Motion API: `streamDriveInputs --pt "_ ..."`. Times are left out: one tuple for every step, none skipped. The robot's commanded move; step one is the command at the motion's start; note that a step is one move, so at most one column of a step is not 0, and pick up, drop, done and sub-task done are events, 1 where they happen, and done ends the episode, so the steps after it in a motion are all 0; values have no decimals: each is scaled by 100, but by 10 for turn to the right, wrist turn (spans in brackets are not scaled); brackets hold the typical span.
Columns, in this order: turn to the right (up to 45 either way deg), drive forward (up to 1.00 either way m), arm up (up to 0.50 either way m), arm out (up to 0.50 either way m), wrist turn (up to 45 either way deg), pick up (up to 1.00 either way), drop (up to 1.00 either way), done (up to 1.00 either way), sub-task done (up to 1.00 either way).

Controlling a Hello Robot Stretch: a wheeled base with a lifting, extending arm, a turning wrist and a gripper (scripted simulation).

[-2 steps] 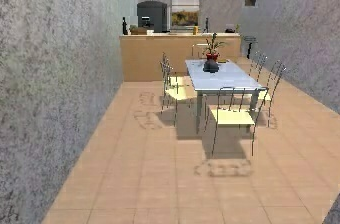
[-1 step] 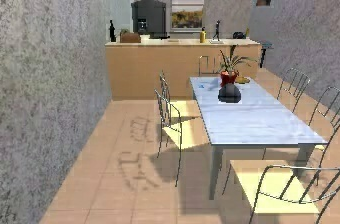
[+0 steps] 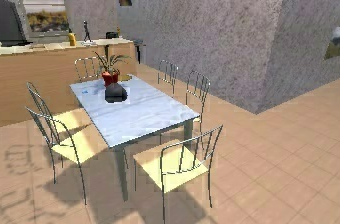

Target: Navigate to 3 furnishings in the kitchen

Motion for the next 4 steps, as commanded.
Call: streamDriveInputs --pt "0 0 0 0 0 0 0 0 100" --pt "-420 0 0 0 0 0 0 0 0" --pt "0 40 0 0 0 0 0 0 0" --pt "330 0 0 0 0 0 0 0 0"
